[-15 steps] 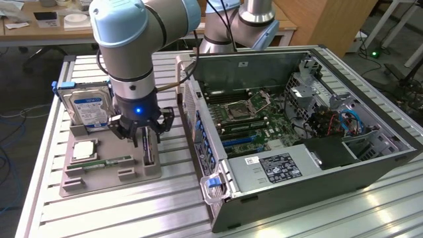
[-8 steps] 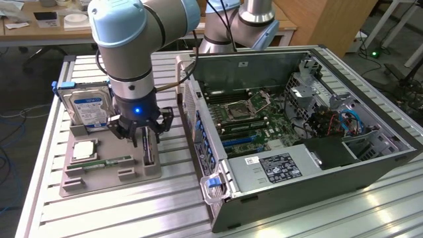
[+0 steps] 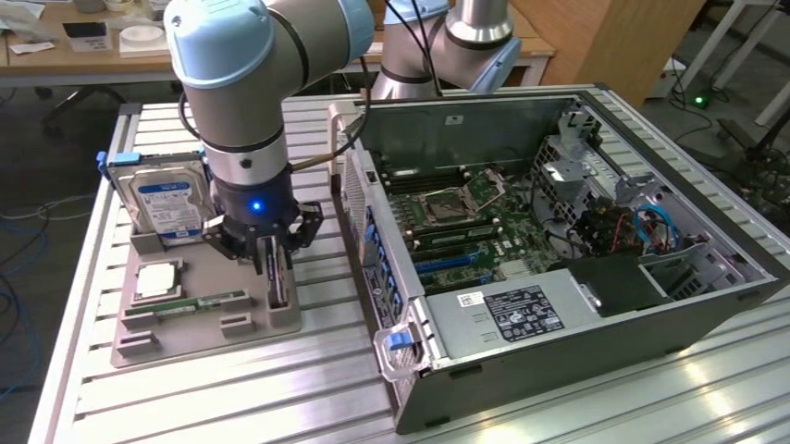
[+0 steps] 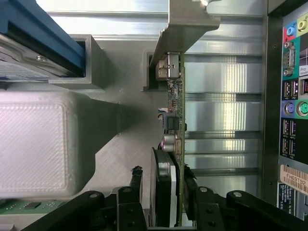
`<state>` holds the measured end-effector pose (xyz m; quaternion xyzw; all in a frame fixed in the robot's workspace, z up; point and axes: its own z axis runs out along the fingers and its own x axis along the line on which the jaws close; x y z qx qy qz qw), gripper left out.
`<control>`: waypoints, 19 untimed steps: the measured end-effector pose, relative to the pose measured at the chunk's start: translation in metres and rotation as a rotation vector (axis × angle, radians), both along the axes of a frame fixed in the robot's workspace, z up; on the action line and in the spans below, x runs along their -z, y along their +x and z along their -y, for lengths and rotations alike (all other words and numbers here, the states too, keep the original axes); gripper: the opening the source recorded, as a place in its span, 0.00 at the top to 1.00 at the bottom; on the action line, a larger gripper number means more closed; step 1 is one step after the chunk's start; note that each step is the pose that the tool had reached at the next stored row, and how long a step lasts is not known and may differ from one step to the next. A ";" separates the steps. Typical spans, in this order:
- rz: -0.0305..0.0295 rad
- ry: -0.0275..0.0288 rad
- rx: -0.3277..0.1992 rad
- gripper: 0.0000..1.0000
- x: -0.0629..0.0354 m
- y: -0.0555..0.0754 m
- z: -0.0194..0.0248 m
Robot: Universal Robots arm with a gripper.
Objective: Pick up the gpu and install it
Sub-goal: 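Pick up the gpu and move the gpu toward the slot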
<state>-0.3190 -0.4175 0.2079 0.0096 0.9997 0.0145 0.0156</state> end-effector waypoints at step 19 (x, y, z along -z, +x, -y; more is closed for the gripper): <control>0.0000 0.0000 0.000 0.72 0.0000 0.000 0.0000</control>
